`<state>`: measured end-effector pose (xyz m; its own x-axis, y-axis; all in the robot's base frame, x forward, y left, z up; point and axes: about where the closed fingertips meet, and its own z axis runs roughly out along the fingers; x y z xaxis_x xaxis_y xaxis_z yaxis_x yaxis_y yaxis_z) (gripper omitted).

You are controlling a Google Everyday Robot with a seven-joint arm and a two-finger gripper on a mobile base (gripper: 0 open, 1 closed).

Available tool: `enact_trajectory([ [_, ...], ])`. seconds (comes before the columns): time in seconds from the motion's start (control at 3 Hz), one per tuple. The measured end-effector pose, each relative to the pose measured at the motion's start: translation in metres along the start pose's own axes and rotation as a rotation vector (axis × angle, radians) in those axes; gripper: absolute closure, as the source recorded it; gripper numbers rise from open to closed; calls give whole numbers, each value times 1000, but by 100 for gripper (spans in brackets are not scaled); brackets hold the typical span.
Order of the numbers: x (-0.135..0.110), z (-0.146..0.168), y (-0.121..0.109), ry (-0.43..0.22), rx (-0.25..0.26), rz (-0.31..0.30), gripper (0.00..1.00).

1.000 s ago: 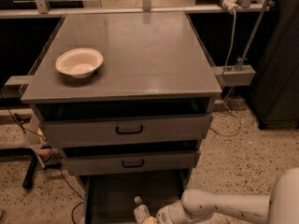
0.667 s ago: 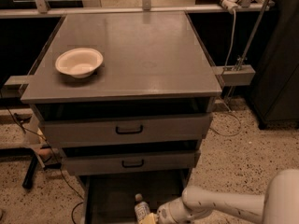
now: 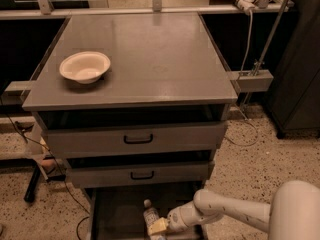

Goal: Place blue plastic bottle into bottom drawer

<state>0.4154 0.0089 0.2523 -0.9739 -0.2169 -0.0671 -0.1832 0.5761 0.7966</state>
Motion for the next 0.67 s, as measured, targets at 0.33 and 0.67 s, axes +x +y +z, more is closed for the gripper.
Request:
enact_trajectory([
  [0.33,-17,3,-8,8,-20,-5,100],
  [0.67,-26,3,-20,-1,-26,6,100],
])
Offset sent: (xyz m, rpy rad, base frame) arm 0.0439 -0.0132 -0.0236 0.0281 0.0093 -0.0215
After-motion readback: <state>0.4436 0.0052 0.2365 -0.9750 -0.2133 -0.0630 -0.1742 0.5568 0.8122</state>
